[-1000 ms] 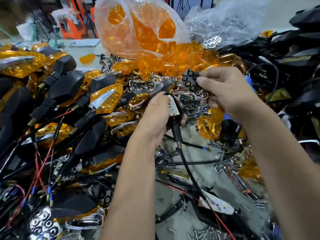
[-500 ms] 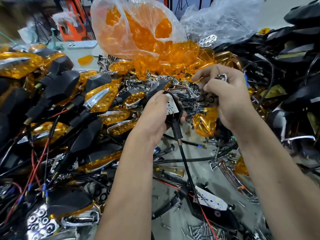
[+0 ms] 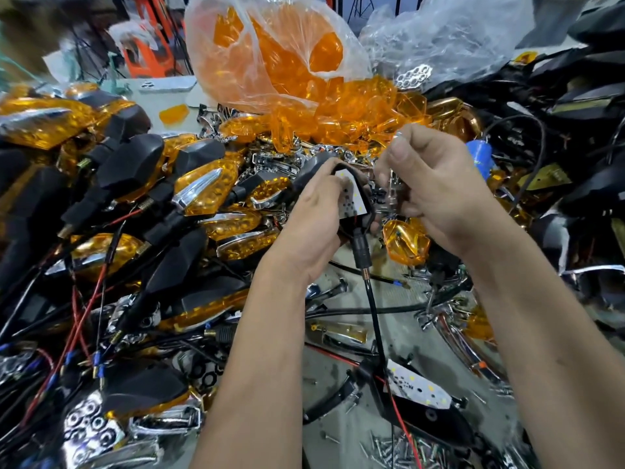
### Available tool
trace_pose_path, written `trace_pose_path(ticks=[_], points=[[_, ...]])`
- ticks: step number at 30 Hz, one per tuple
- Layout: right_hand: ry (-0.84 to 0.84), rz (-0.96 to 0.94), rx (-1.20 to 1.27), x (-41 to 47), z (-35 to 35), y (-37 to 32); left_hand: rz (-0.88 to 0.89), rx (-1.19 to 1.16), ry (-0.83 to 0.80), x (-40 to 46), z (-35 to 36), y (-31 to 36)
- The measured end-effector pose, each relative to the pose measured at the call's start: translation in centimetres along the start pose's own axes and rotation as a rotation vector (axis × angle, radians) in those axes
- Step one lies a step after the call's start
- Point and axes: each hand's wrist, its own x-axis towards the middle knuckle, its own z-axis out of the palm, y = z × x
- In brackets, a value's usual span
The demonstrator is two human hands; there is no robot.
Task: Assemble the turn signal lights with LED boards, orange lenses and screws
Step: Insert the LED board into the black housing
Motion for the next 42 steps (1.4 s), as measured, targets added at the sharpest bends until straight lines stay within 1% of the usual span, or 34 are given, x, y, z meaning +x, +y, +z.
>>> trace_pose_path(ticks=[2, 4, 8, 12, 15, 18, 20, 28, 38, 42], points=[[0.06, -0.071, -0.032, -0.1, 0.2, 0.0, 0.013, -0.006, 0.022, 0.0, 0.0, 0.0], [0.073, -0.063, -0.066, 0.0, 0.2, 0.0, -0.005, -0.009, 0.061, 0.1, -0.1, 0.0], [-0.038, -0.015, -0.092, -0.1, -0.1, 0.2, -0.061, 0.012, 0.119, 0.3, -0.5, -0.4], [-0.128, -0.031, -0.17, -0.1, 0.2, 0.2, -0.097, -0.106, 0.131, 0.2, -0.8, -0.4], [-0.16, -0.042, -0.229, -0.1, 0.5, 0.2, -0.14, -0.201, 0.101, 0.2, -0.8, -0.2], [-0.176, -0.067, -0.336, -0.2, 0.7, -0.1, -0.197, -0.244, 0.079, 0.0, -0.8, -0.1], [-0.179, -0.069, -0.366, -0.3, 0.8, -0.2, -0.228, -0.259, 0.073, 0.0, -0.8, 0.0], [-0.164, -0.02, -0.367, -0.3, 1.0, -0.2, -0.257, -0.263, 0.099, 0.1, -0.9, 0.1], [-0.181, -0.044, -0.343, -0.3, 1.0, -0.1, -0.269, -0.3, 0.123, 0.2, -1.0, 0.0], [-0.178, -0.058, -0.326, -0.4, 0.9, -0.1, -0.286, -0.274, 0.136, 0.3, -1.1, 0.0]])
